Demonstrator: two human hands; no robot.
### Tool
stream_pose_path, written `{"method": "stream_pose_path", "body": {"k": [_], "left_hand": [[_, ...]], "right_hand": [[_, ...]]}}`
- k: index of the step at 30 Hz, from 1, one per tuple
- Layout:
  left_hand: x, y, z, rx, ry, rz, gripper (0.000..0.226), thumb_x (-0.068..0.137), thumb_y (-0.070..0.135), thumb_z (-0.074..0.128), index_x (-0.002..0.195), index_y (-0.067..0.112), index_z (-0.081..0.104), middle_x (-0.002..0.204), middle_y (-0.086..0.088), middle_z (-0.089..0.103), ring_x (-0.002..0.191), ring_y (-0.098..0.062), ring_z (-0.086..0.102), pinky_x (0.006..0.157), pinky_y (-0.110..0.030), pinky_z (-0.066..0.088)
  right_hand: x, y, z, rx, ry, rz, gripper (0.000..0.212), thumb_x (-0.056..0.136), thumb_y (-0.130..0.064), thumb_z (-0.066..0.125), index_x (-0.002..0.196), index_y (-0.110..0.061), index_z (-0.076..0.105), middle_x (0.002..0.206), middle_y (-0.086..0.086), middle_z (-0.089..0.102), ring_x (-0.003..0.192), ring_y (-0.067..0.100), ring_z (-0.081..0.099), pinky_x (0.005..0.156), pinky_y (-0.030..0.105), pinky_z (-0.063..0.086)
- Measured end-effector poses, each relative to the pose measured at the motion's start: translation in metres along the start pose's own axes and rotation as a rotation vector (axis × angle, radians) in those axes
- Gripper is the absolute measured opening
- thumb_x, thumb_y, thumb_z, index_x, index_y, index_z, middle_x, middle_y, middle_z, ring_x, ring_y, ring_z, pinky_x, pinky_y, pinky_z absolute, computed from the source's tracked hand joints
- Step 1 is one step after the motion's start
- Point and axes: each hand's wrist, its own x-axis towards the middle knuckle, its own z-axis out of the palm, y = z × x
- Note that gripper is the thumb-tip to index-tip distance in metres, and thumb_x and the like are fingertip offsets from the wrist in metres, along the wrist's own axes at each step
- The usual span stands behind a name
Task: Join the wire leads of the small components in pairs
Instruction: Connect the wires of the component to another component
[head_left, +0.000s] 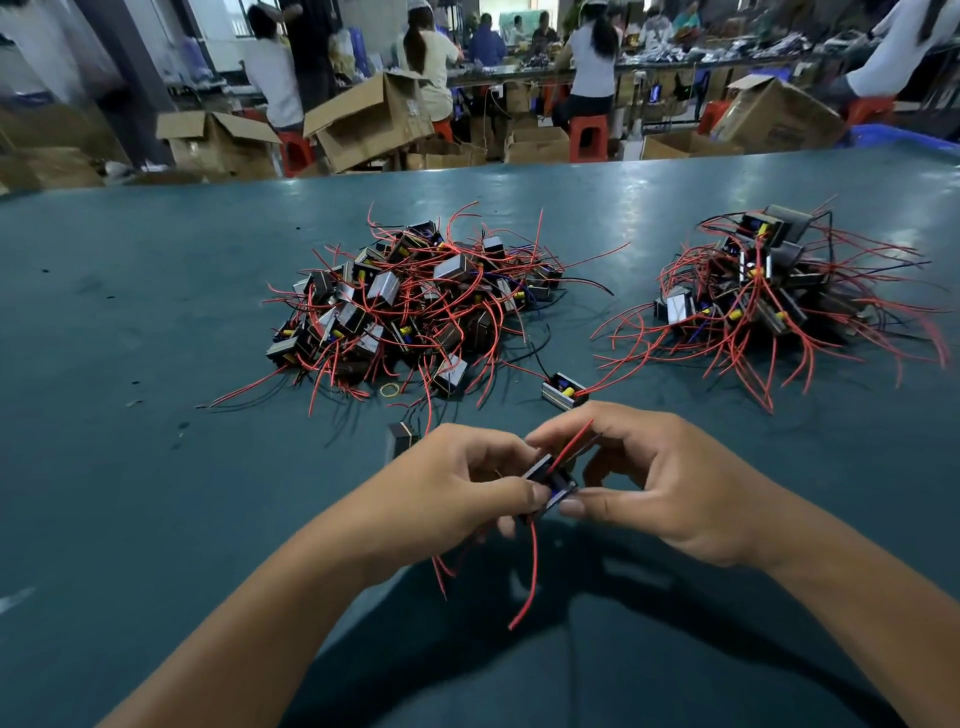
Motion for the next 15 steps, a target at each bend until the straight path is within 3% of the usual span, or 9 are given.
{"method": "stream_pose_path", "body": {"k": [5,7,9,11,15], "left_hand": [[0.000,-0.001,0.001,-0.321,-0.010,-0.059,0.006,0.089,0.012,0.072,0.084,0.010,0.069,0.072,-0.003,0.065,0.057,-0.010,0.059,0.056,-0.019,0.047],[0.001,-0.002,0.003,-0.410,0.017,-0.075,0.004,0.088,0.009,0.070,0.086,0.012,0.069,0.078,-0.006,0.068,0.064,-0.015,0.064,0.056,-0.018,0.049],[0.003,-0.002,0.006,-0.428,0.022,-0.079,0.013,0.087,0.010,0.070,0.100,0.009,0.071,0.090,-0.012,0.070,0.077,-0.025,0.066,0.061,-0.020,0.051],[0.004,-0.002,0.009,-0.417,0.030,-0.057,0.013,0.091,0.007,0.067,0.104,0.005,0.070,0.090,-0.010,0.072,0.076,-0.023,0.068,0.062,-0.019,0.052],[0.006,-0.005,0.014,-0.408,0.114,-0.048,0.004,0.092,0.005,0.067,0.088,0.004,0.068,0.077,-0.007,0.071,0.069,-0.020,0.070,0.059,-0.018,0.052]], "right_hand": [[0.001,0.003,0.004,-0.008,0.126,0.046,0.034,0.084,-0.026,0.075,0.116,-0.028,0.063,0.109,-0.006,0.069,0.103,0.017,0.066,0.090,0.034,0.053],[0.000,0.003,0.003,-0.031,0.172,0.076,0.023,0.089,-0.020,0.071,0.110,-0.027,0.065,0.103,-0.007,0.070,0.097,0.011,0.067,0.083,0.026,0.052],[0.000,0.000,0.002,-0.019,0.209,0.104,0.017,0.093,-0.015,0.067,0.106,-0.025,0.066,0.097,-0.005,0.071,0.087,0.010,0.068,0.074,0.020,0.051],[-0.001,-0.003,0.000,0.001,0.264,0.128,0.016,0.094,-0.013,0.063,0.104,-0.025,0.067,0.091,-0.003,0.072,0.080,0.011,0.068,0.067,0.022,0.052],[-0.001,-0.010,0.001,-0.005,0.345,0.164,0.015,0.094,-0.013,0.061,0.098,-0.025,0.069,0.084,-0.003,0.073,0.074,0.010,0.068,0.062,0.031,0.054]]}}
